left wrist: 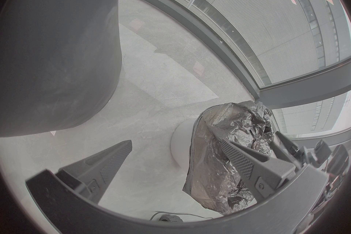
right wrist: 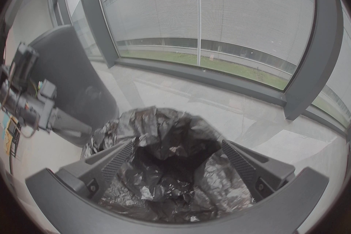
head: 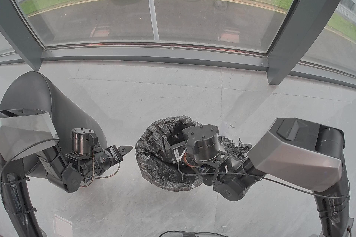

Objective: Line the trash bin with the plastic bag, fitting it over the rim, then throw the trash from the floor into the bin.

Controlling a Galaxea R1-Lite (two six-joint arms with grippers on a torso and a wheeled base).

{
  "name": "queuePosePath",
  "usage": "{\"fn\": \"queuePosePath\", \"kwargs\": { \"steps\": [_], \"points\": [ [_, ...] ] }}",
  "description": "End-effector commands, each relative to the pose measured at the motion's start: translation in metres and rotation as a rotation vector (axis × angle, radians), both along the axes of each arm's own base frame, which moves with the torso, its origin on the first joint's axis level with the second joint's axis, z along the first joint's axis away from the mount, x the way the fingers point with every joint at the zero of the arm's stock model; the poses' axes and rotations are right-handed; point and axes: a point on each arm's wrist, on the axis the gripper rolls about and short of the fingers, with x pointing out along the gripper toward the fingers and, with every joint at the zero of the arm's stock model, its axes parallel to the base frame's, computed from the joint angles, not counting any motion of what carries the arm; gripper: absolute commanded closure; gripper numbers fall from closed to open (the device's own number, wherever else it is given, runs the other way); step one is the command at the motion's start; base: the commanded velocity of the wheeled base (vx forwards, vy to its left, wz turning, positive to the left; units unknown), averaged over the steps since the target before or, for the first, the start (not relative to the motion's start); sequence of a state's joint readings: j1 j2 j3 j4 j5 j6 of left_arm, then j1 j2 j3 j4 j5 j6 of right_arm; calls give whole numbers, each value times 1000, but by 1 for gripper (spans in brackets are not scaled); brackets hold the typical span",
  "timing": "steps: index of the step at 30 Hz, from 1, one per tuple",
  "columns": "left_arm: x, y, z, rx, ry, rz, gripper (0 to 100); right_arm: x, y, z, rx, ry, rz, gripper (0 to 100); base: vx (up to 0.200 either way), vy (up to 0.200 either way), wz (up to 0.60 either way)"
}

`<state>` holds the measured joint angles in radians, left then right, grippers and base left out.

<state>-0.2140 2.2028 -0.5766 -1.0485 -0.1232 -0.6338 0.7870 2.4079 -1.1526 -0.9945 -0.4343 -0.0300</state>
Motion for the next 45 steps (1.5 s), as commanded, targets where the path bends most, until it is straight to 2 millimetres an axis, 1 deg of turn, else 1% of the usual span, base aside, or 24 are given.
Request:
{"fn": "queuePosePath", "kwargs": {
  "steps": [1,3,5,7,8,9,10,13,15,20,24,27,33,37,41,43,45],
  "points": [
    [-5,1,10,-6,-21,-1,0,1,6,-26,-38,35,7,0,0,0,0],
    [-5,0,11,-7,-23,-2,0,4,8,-32,-42,33,6,0,0,0,0],
    [-5,0,11,-7,-23,-2,0,8,9,-32,-40,24,3,0,0,0,0],
    [-5,0,12,-7,-24,-4,0,17,11,-33,-38,8,-5,0,0,0,0],
    [-5,0,12,-7,-24,-4,0,17,11,-33,-38,8,-5,0,0,0,0],
    [-5,-1,12,-7,-24,-6,0,26,11,-34,-32,-5,-16,0,0,0,0],
    [-6,-1,12,-7,-24,-7,0,30,11,-36,-38,-3,-21,0,0,0,0],
    [-6,-2,11,-6,-21,-10,0,34,15,-36,-44,5,-21,0,0,0,0],
    [-6,-2,11,-6,-21,-10,0,37,18,-40,-42,3,-21,0,0,0,0],
    [-7,-2,11,-6,-21,-12,0,37,24,-43,-47,4,-13,0,0,0,0],
    [-8,-2,11,-9,-17,-9,0,51,28,-53,-56,5,-30,0,0,0,0],
    [-8,-2,10,-10,-15,-8,0,63,24,-65,-65,5,-64,0,0,0,0],
    [-8,-2,10,-11,-15,-8,0,71,26,-74,-77,-8,-74,0,0,0,0],
    [-8,-3,10,-11,-14,-11,0,71,26,-76,-80,-9,-74,0,0,0,0],
    [-9,-4,11,-9,-15,-11,0,67,27,-70,-72,-13,-70,0,0,0,0],
    [-10,-4,11,-8,-12,-9,0,57,24,-56,-72,-10,-85,0,0,0,0],
    [-11,-3,12,-10,-13,-11,0,39,23,-45,-68,3,-69,0,0,0,0]
  ]
}}
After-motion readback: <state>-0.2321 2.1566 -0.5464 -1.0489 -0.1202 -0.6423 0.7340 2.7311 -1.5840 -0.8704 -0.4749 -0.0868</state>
